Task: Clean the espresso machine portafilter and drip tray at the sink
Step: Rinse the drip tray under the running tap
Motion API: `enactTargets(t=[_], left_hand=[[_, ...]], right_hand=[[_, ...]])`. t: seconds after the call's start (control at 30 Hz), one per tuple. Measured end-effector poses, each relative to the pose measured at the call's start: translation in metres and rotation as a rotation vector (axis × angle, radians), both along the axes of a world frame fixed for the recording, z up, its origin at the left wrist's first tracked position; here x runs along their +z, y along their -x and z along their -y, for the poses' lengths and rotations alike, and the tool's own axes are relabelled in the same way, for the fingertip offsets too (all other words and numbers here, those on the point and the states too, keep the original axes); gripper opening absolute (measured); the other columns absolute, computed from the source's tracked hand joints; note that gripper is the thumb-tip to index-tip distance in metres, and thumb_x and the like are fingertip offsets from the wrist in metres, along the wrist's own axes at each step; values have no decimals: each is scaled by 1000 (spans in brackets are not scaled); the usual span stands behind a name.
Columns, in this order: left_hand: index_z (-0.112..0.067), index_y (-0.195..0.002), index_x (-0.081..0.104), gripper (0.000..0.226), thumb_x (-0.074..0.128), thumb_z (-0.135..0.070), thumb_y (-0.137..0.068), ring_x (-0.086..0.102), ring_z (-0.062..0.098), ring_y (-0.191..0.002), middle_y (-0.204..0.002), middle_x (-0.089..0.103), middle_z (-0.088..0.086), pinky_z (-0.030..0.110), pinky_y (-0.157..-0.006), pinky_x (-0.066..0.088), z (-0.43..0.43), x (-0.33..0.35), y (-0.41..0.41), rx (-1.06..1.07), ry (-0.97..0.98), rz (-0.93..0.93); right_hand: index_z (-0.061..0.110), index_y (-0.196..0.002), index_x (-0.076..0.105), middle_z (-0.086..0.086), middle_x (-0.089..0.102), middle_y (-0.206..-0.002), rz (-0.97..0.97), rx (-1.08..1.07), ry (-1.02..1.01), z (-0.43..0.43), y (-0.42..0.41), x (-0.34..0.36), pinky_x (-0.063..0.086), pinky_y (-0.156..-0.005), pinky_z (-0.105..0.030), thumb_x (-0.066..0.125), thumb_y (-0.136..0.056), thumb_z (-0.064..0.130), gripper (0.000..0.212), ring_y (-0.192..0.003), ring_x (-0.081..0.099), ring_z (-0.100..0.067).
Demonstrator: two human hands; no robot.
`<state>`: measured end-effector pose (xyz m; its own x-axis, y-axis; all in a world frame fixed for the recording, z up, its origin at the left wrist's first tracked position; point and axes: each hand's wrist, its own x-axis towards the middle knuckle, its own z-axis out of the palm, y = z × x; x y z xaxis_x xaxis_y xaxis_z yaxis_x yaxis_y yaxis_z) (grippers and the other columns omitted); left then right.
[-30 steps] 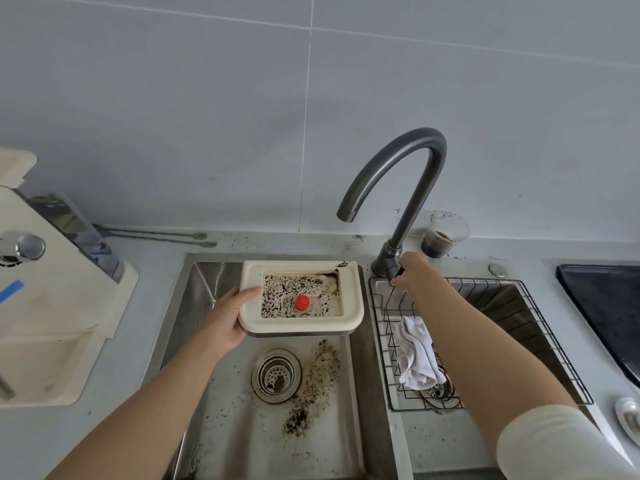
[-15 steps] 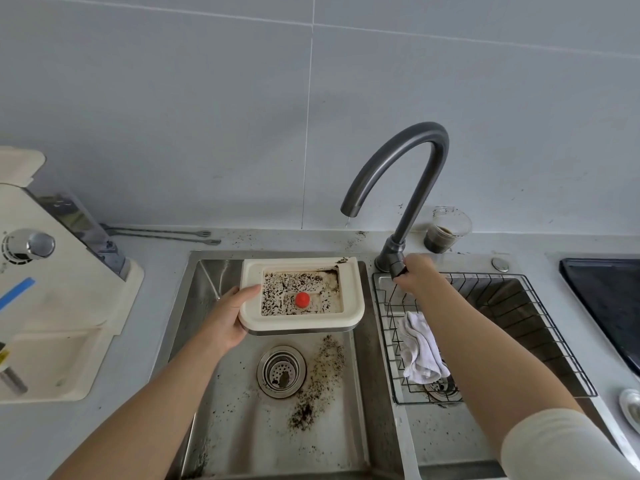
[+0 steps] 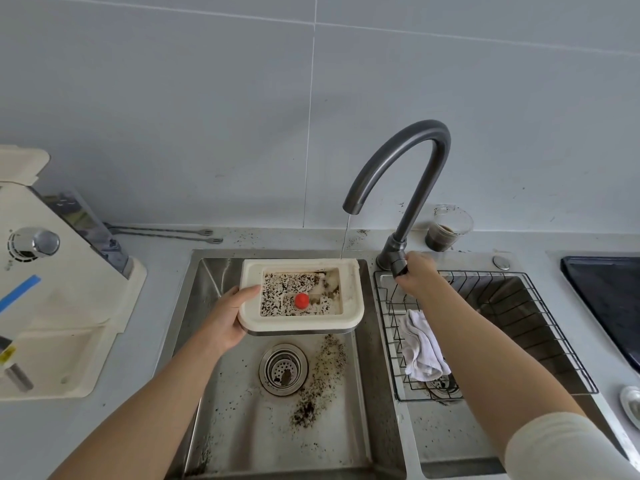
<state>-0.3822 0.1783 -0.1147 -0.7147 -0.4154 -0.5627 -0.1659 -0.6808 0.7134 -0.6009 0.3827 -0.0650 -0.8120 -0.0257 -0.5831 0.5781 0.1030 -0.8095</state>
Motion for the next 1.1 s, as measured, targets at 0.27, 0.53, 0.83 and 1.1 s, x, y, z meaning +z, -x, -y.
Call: enactTargets(t=[0.27, 0.53, 0.83, 1.1], left_hand=[[-8, -129, 43, 42, 52, -9, -88, 59, 25, -92, -101, 62, 10, 39, -73, 50, 4, 1, -3, -13, 14, -14], [-6, -136, 39, 59, 58, -11, -80, 57, 29, -104, -126, 54, 18, 40, -77, 50, 7, 5, -6, 7, -2, -15], [-6, -134, 44, 48, 54, -11, -88, 54, 31, -116, -131, 54, 18, 40, -82, 49, 1, 3, -2, -38, -59, 4], [-8, -124, 50, 33, 51, -14, -91, 59, 24, -99, -108, 62, 10, 37, -80, 49, -11, 7, 3, -102, -61, 27]], right_hand=[[0, -132, 43, -10, 58, -93, 93, 41, 116, 7, -45, 3, 49, -71, -10, 40, -96, 12, 38, -84, 58, -14], [10, -85, 58, -6, 58, -80, 113, 411, 153, 21, -78, -1, 51, -77, -39, 38, -99, 26, 29, -76, 58, -21], [11, -108, 55, -7, 63, -98, 13, 548, 29, 9, -78, 0, 50, -94, -46, 41, -97, 33, 28, -102, 62, -28], [10, -106, 55, -1, 62, -85, -44, 516, -27, 2, -76, 4, 54, -79, -37, 41, -97, 33, 29, -76, 62, -15]])
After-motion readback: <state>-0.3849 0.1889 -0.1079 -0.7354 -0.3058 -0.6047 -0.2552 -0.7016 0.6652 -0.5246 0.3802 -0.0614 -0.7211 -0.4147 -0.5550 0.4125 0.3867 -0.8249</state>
